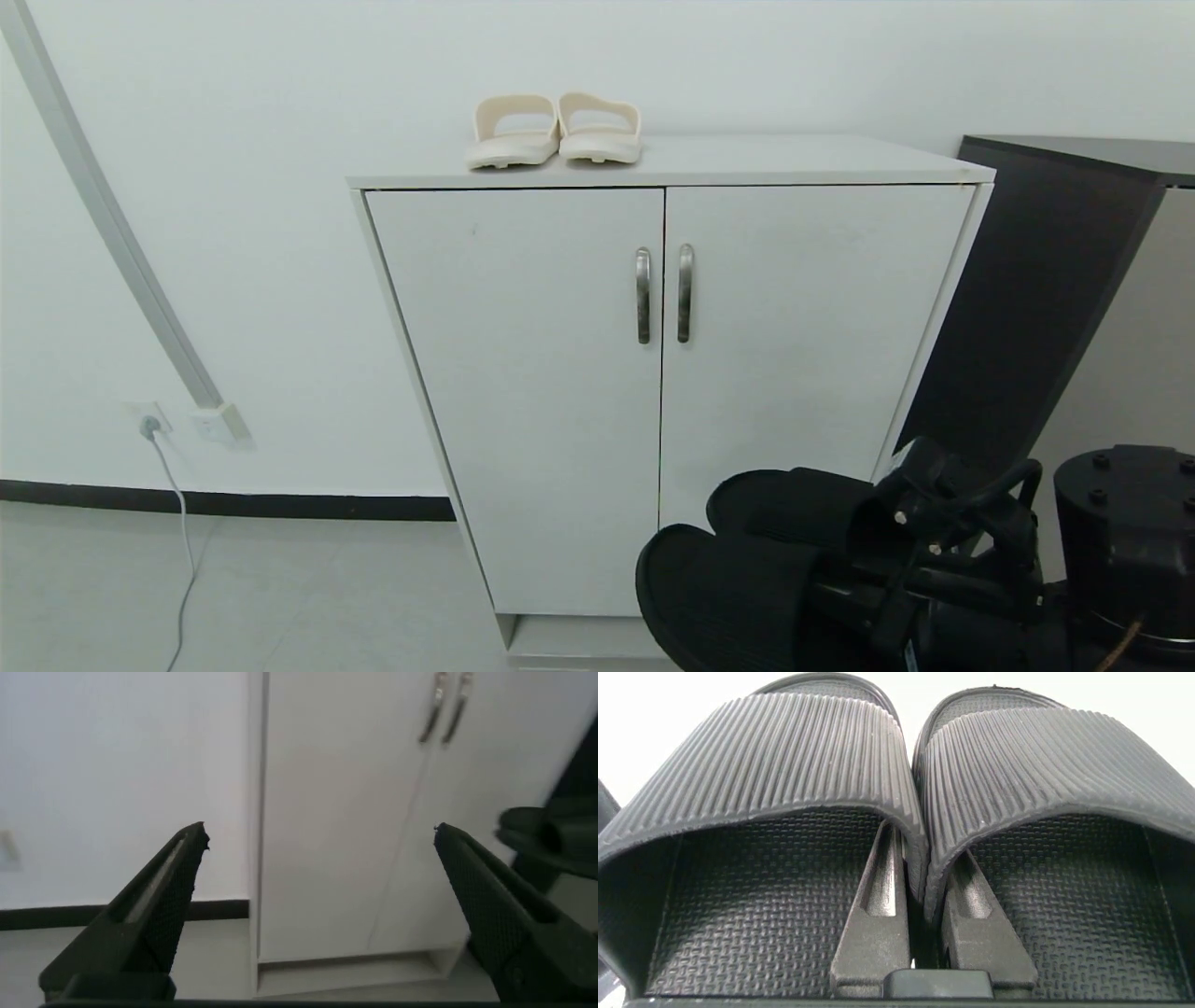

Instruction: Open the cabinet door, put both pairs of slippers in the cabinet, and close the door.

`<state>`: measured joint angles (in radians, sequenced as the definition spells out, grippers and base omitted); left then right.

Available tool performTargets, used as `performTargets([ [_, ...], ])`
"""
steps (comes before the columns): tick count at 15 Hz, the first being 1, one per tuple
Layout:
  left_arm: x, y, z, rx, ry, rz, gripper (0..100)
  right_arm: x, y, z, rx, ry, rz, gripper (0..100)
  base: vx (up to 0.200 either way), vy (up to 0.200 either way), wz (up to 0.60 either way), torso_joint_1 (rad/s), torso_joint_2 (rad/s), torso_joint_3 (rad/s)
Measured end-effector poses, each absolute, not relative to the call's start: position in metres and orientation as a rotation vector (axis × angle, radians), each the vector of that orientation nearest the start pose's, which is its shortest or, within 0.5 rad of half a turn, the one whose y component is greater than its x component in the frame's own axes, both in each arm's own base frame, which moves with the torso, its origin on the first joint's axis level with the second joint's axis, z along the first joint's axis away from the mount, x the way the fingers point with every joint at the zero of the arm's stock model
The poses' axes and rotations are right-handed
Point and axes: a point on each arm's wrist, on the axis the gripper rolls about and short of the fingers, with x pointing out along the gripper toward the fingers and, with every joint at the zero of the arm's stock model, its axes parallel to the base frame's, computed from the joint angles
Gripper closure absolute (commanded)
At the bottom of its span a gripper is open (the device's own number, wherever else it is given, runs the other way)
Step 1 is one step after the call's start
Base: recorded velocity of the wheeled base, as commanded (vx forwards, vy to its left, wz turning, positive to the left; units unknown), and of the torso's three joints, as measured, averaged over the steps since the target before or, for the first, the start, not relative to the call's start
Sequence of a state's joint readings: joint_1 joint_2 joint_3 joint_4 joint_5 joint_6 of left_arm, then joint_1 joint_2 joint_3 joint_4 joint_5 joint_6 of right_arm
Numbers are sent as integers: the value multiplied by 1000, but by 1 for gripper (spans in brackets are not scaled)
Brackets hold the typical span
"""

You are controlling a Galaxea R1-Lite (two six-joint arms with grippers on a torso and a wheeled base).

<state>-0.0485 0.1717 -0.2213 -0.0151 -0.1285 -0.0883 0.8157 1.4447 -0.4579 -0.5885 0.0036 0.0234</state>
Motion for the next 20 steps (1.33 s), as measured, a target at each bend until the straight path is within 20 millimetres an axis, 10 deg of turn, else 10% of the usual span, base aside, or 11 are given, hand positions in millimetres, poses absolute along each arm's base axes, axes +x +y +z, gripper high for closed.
performTargets([
  [9,125,-34,238,-58,44,-680,0,149,157,154,-138,385,798,100,0,0,0,1,7,5],
  [20,249,-181,283,-137,49,-1047,0,154,162,146,-149,413,797,100,0,0,0,0,0,0],
])
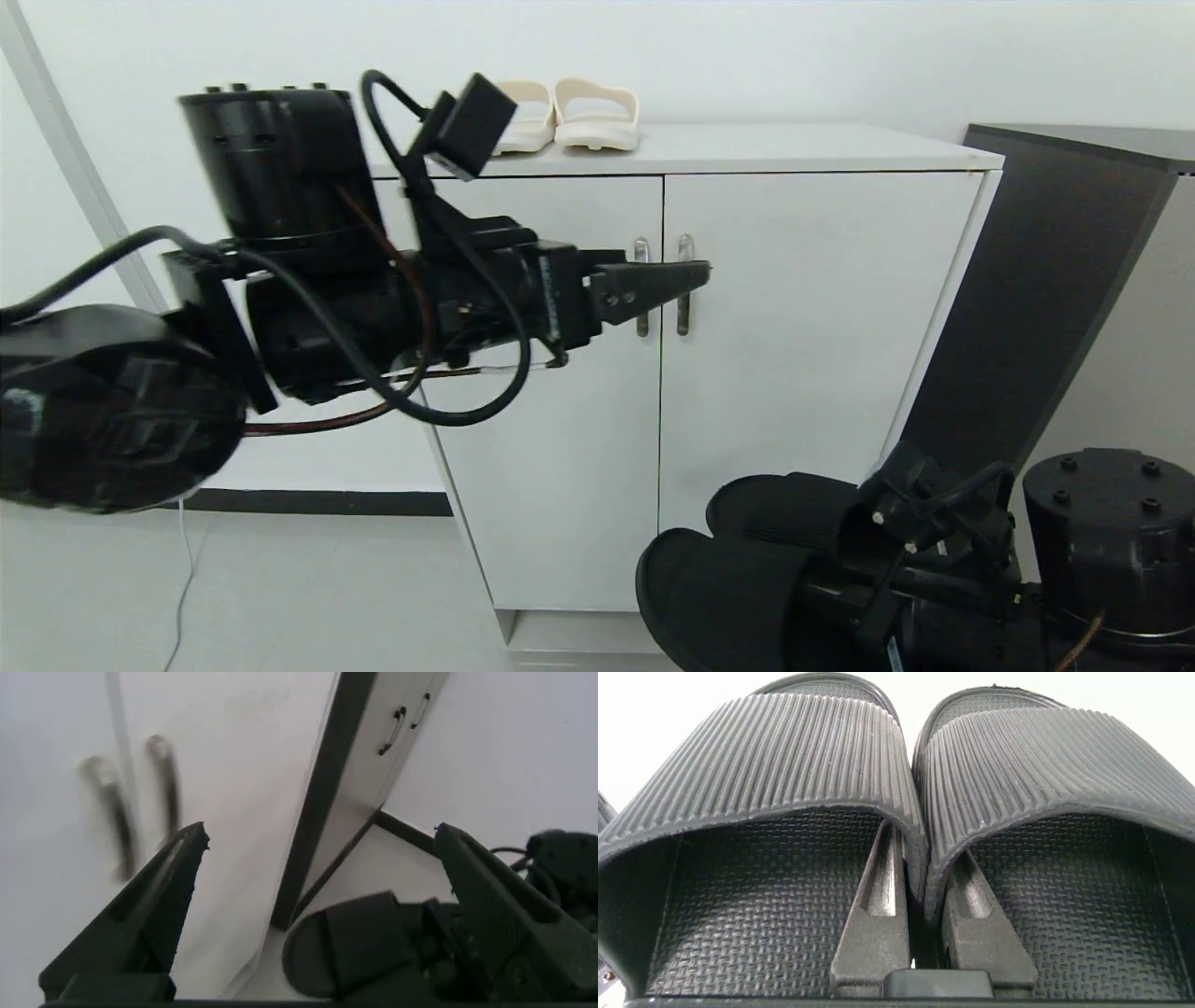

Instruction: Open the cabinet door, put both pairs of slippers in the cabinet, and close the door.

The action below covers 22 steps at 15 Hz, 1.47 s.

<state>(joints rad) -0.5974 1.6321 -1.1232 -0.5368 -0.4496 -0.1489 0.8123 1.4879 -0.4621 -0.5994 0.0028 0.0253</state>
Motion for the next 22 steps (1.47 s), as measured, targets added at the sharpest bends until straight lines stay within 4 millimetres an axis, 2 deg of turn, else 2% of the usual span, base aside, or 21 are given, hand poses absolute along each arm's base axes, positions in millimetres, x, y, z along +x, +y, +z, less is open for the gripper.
performTargets([
  [3,270,-214,278,-175,80,-1088,0,155,164,142,-152,430,796,100,0,0,0,0,0,0],
  [6,284,-230,271,-226,161,-1165,0,156,165,140,-150,428,796,100,0,0,0,0,0,0],
  [8,292,-232,269,-262,194,-1201,0,157,166,138,-151,421,798,100,0,0,0,0,0,0],
  [12,314,-222,262,-273,207,-1140,0,157,166,136,-158,432,798,100,0,0,0,0,0,0],
  [16,325,-211,257,-276,210,-1044,0,157,167,135,-159,433,799,100,0,0,0,0,0,0],
  [22,346,-221,255,-277,187,-991,0,155,168,134,-162,436,808,100,0,0,0,0,0,0],
])
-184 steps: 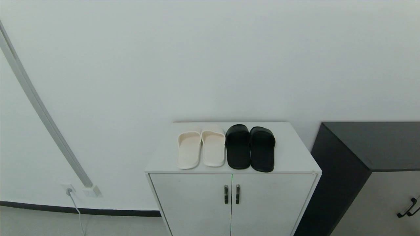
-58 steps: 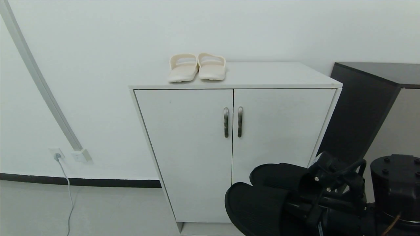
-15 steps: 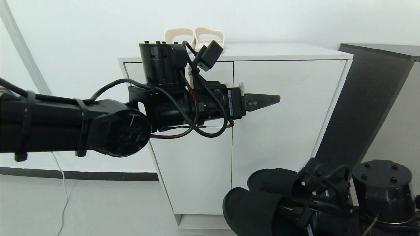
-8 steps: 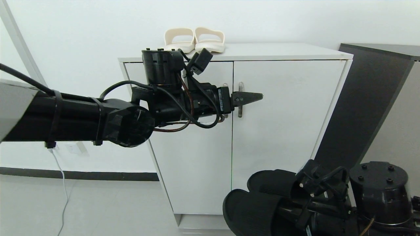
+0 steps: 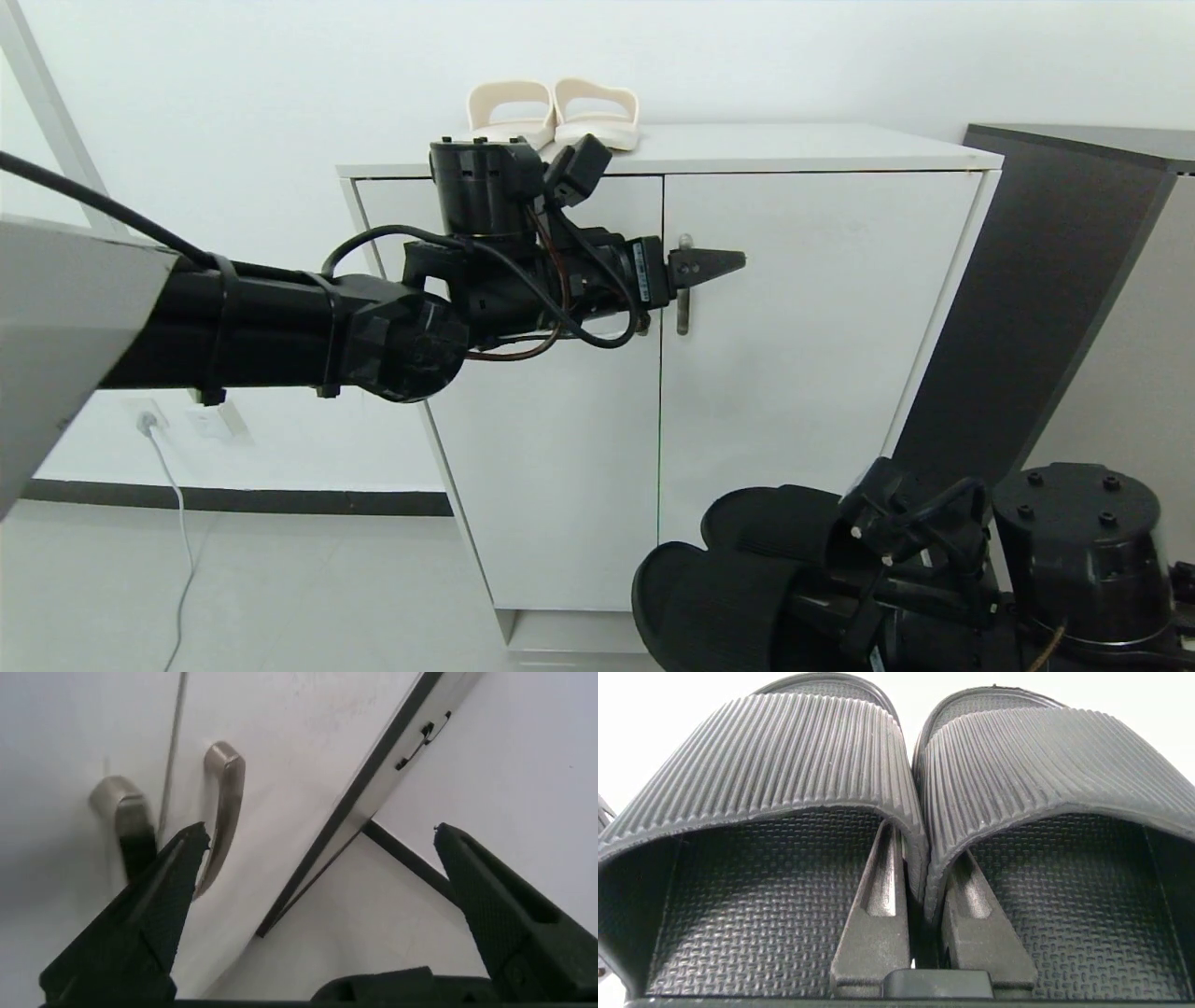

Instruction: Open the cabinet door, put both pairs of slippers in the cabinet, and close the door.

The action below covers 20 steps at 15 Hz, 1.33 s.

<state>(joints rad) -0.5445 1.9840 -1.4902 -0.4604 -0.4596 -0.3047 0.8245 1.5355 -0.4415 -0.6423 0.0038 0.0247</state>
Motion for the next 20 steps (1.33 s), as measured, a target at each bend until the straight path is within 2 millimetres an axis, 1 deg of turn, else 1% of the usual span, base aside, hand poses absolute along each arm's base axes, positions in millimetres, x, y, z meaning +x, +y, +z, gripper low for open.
performTargets([
  [6,366,-232,246,-275,195,-963,0,155,169,133,-165,442,809,100,0,0,0,0,0,0],
  [7,368,-232,244,-274,200,-959,100,156,169,132,-166,446,810,100,0,0,0,0,0,0],
  [11,369,-231,236,-276,224,-932,100,155,169,130,-169,453,813,100,0,0,0,0,0,0],
  [13,365,-231,234,-274,238,-934,100,155,169,130,-170,456,815,100,0,0,0,0,0,0],
  [16,347,-230,230,-271,262,-952,100,149,170,127,-171,469,865,100,0,0,0,0,0,0],
  [17,338,-230,229,-270,265,-963,100,146,169,127,-167,473,899,100,0,0,0,0,0,0],
  [20,310,-231,228,-266,269,-1004,100,140,165,129,-162,469,931,100,0,0,0,0,0,0],
])
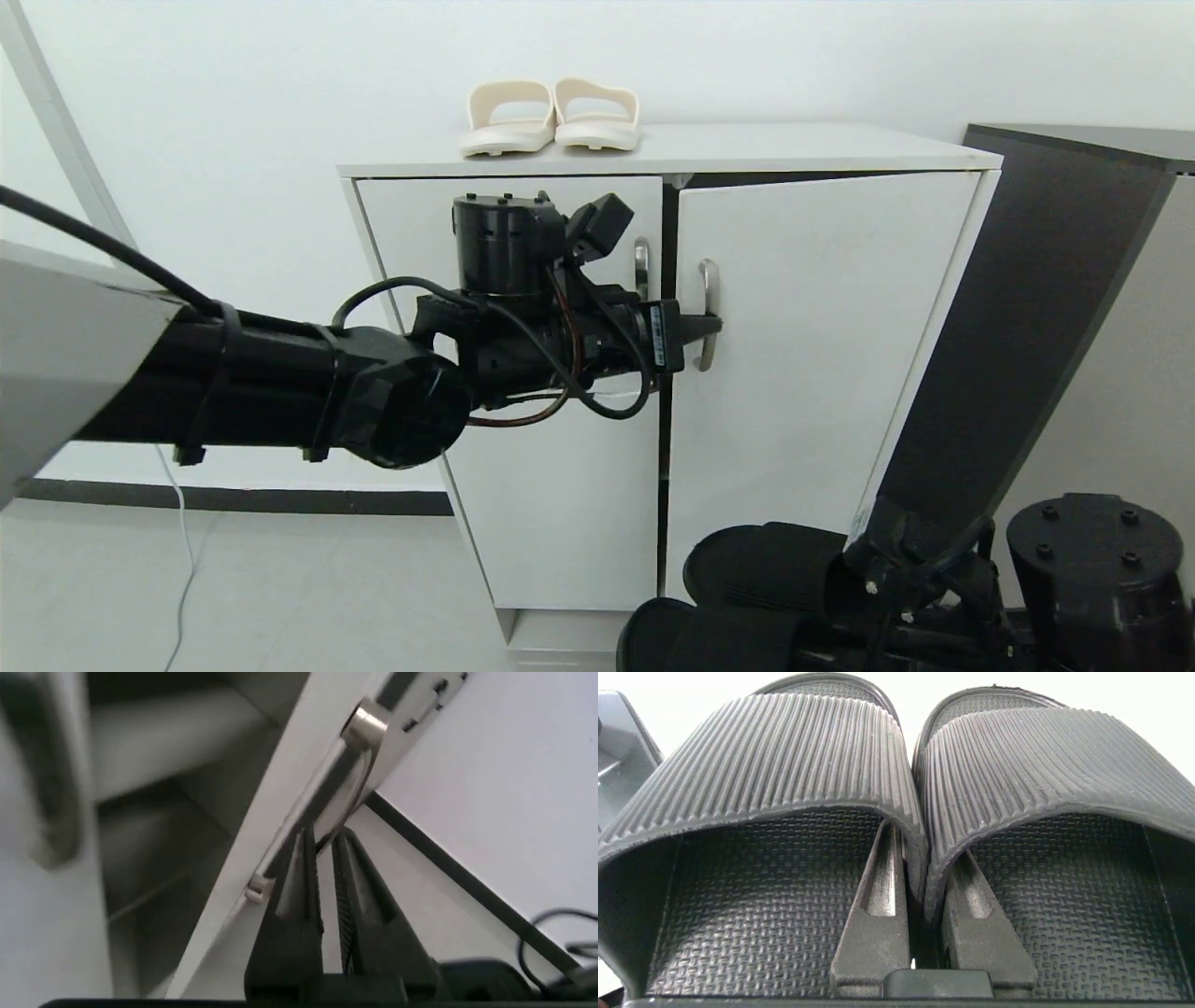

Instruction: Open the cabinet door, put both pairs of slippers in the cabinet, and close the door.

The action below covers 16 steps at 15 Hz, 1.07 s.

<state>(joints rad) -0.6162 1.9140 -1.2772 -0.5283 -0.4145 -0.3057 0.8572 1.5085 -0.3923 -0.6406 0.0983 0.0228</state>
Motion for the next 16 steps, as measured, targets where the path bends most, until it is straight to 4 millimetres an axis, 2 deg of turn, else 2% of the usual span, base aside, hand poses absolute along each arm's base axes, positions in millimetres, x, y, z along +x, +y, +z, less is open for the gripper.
performTargets([
  [3,282,-229,229,-264,254,-1020,100,138,164,130,-164,462,935,100,0,0,0,0,0,0],
  [6,266,-221,232,-278,168,-1039,100,135,163,128,-193,457,950,100,0,0,0,0,0,0],
  [12,285,-198,221,-306,174,-964,100,130,161,129,-199,446,962,100,0,0,0,0,0,0],
  [16,317,-204,219,-315,148,-934,100,127,162,128,-203,449,976,100,0,0,0,0,0,0],
])
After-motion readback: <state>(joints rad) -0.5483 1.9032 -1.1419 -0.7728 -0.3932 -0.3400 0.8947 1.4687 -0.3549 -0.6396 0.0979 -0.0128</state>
